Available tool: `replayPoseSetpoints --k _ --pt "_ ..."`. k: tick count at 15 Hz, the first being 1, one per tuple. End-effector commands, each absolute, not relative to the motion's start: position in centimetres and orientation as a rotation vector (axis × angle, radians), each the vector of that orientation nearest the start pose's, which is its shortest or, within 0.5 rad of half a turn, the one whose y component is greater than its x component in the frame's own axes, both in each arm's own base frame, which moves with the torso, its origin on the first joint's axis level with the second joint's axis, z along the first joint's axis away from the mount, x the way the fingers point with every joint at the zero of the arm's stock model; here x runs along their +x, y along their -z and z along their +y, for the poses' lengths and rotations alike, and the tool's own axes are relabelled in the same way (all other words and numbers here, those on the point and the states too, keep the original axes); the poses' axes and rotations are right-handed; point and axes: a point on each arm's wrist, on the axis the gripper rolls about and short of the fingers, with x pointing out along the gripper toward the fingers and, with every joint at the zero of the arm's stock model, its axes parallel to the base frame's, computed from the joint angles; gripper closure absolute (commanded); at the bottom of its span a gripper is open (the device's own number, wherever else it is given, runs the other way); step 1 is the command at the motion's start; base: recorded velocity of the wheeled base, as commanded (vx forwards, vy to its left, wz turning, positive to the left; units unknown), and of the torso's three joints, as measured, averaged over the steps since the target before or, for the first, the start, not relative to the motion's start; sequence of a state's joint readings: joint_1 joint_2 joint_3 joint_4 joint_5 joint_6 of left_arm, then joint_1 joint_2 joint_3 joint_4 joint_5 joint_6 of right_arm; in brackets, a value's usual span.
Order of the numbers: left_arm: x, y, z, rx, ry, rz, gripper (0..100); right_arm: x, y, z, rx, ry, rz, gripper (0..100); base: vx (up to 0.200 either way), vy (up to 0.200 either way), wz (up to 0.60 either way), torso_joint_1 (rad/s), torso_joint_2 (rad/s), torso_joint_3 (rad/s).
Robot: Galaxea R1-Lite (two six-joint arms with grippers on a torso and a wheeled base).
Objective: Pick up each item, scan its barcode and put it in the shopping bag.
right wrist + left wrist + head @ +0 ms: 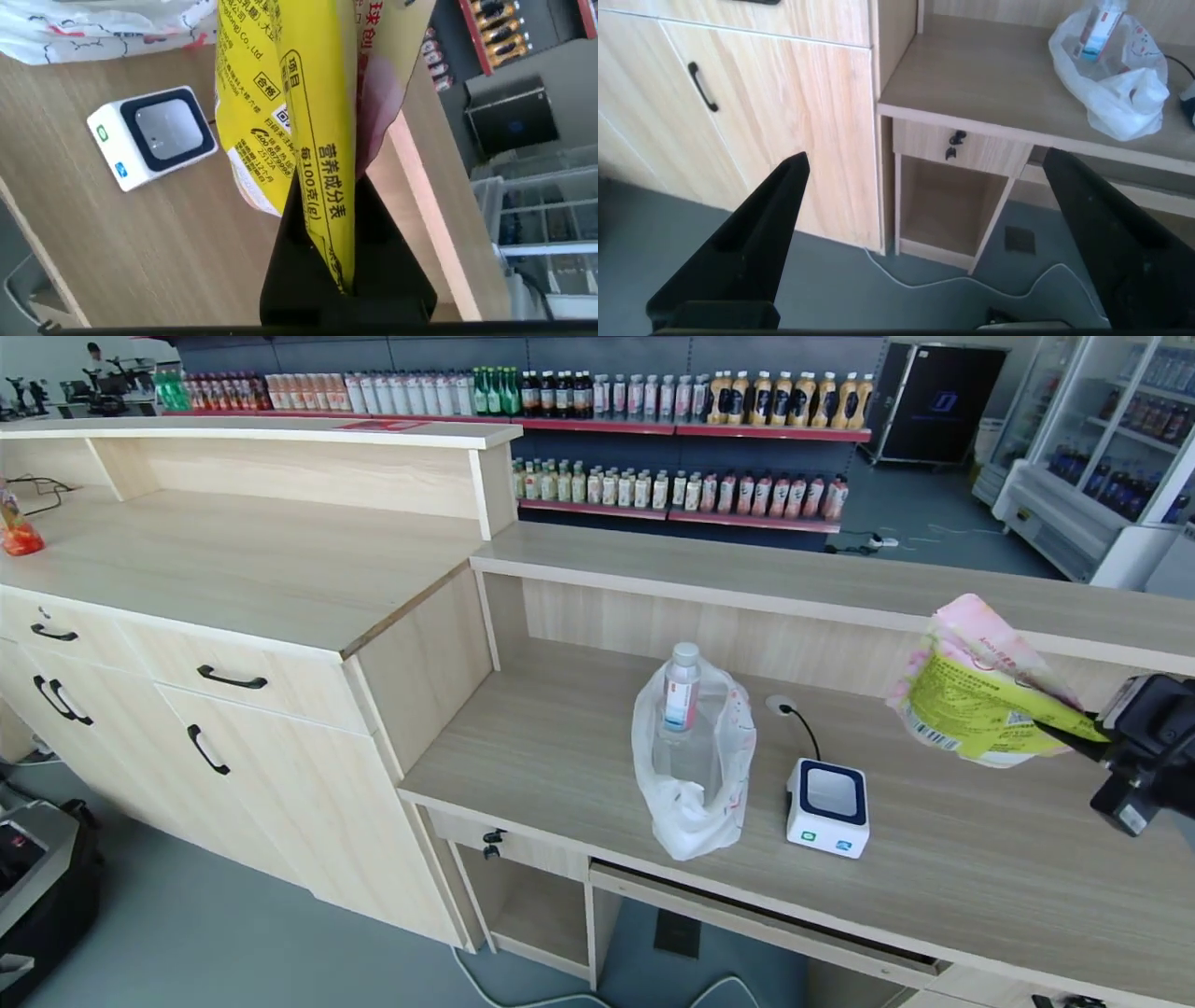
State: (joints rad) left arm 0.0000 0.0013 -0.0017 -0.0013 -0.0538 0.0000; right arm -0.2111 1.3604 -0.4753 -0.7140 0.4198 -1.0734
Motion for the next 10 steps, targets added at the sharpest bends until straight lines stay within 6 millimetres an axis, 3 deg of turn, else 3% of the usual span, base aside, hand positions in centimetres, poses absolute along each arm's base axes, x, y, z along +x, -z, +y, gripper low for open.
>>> replayPoseSetpoints --k 1,4,10 --pt "-2.3 -7.6 -0.1 0.0 0.054 -0.002 0 21.8 -17.6 -3.9 -1.031 -0.288 0.062 100 0.0 0.0 0.6 0.007 0.01 -0.007" --pt "-2.3 -7.6 -0.1 0.0 0.054 -0.002 0 23.6 -16.5 -4.5 -1.14 -0.296 0.019 100 0.0 0.0 0.0 0.0 0.0 0.0" --pt "-2.3 -7.6 -0.1 0.0 0.054 -0.002 0 24.7 -13.7 -9.0 -1.399 -0.341 0.007 100 0.0 0.0 0.0 0.0 0.0 0.0"
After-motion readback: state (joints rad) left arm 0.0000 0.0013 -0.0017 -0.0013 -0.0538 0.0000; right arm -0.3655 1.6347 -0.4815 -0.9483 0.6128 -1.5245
